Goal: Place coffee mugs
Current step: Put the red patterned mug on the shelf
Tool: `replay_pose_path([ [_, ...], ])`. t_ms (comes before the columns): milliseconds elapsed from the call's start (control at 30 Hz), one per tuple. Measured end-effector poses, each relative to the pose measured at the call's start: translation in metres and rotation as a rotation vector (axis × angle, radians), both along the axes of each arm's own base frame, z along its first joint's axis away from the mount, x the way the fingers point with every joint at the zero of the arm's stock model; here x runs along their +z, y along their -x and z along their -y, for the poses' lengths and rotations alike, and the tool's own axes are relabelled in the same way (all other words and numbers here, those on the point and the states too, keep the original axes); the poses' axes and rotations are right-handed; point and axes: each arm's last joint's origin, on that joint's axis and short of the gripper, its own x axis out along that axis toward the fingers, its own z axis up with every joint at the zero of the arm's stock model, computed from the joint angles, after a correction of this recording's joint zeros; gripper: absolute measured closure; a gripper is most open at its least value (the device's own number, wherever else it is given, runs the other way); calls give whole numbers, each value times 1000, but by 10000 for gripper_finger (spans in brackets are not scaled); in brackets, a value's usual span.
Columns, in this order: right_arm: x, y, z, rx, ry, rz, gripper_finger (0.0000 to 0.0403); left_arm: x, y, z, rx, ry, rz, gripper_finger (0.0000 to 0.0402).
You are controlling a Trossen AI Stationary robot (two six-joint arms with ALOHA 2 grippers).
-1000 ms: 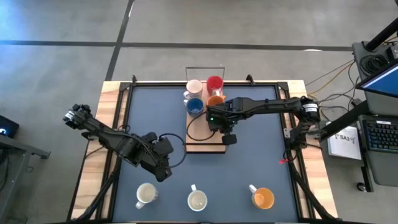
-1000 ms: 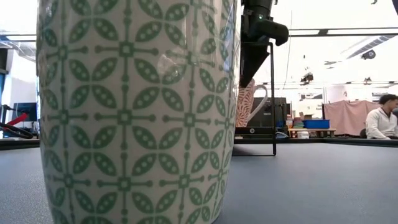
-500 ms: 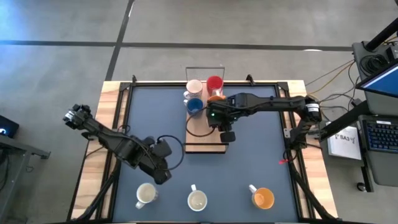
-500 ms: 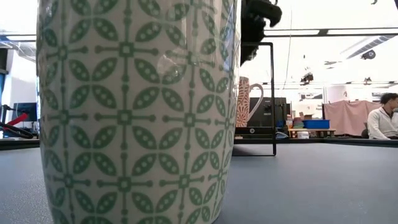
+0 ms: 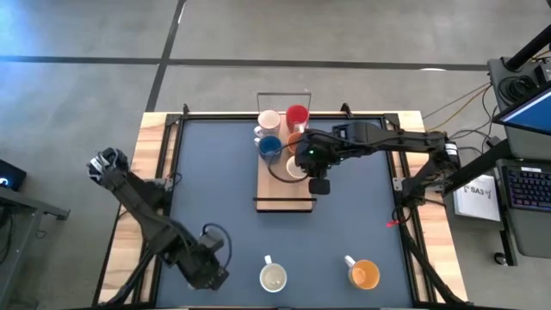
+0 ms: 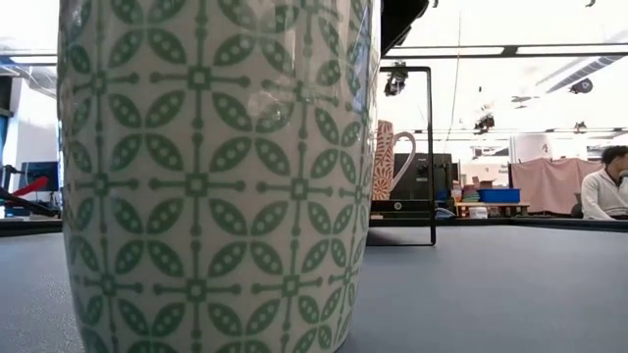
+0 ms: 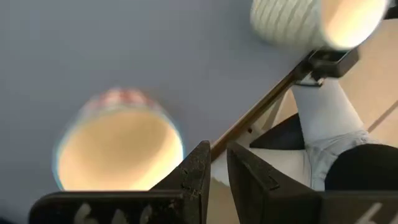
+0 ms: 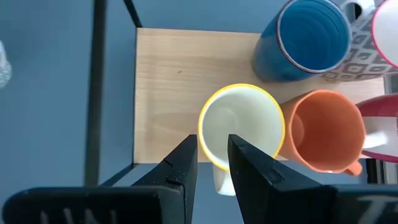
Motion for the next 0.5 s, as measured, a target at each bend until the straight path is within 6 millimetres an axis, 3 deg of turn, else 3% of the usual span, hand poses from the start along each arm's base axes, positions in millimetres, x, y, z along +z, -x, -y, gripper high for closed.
replay_pose_path([
  [267, 1, 1, -18, 28, -15, 0, 326, -27, 10, 34, 43, -23, -98, 365],
  [500, 1, 2, -32, 44, -29, -1, 319, -39, 8, 38, 18, -84, -171, 365],
])
